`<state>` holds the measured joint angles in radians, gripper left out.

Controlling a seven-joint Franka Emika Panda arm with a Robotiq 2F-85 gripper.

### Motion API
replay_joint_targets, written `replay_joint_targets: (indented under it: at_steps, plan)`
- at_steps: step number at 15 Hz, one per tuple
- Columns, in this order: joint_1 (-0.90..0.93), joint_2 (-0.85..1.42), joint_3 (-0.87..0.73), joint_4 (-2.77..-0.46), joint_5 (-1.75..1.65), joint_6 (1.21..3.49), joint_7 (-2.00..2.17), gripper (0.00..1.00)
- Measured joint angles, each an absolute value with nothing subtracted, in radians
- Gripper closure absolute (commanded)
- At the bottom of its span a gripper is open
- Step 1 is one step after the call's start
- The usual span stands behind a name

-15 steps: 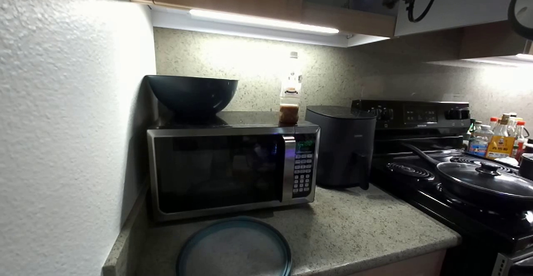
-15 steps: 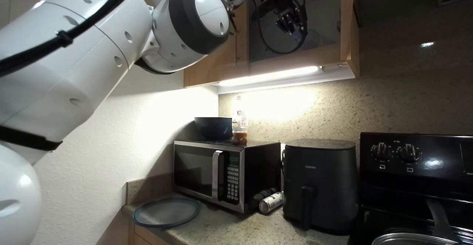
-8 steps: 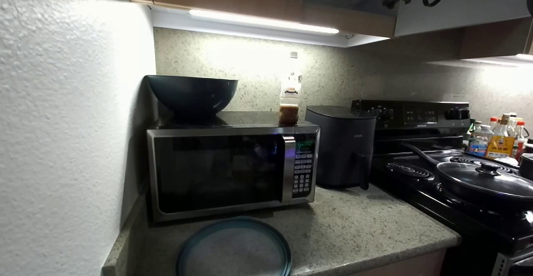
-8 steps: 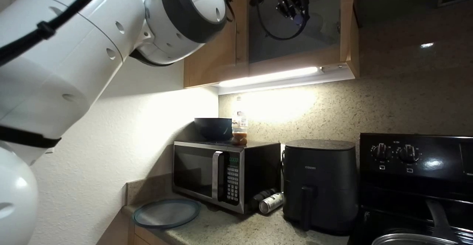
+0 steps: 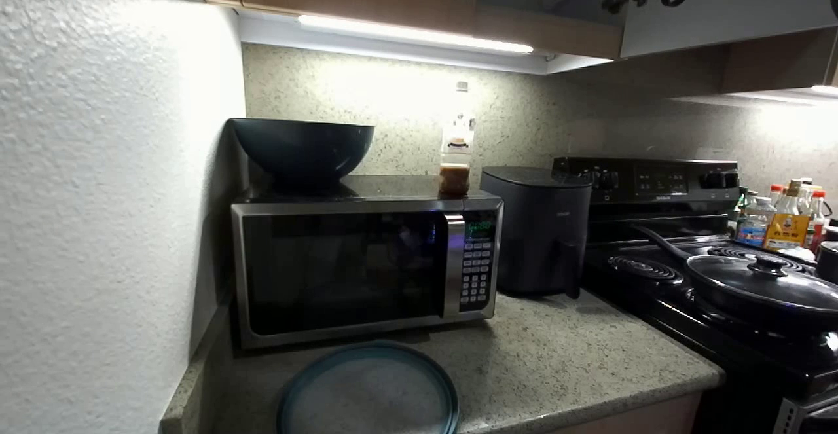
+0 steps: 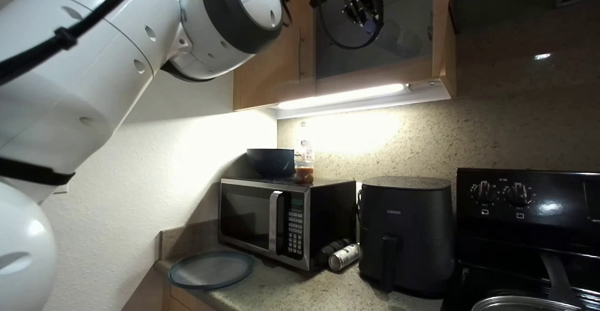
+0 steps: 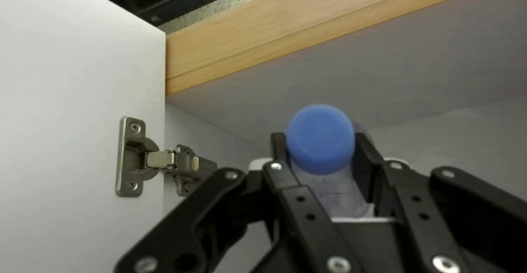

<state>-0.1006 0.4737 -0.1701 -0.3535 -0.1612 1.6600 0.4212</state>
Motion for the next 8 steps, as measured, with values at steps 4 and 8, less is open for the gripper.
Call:
replay_joint_targets:
  at_steps: [4,8]
  plan:
    - [-0.047,0.418,-0.170,-0.351,-0.163,1.522,0.421,0.84]
    - [-0.024,0.378,-0.171,-0.350,-0.170,1.471,0.423,0.59]
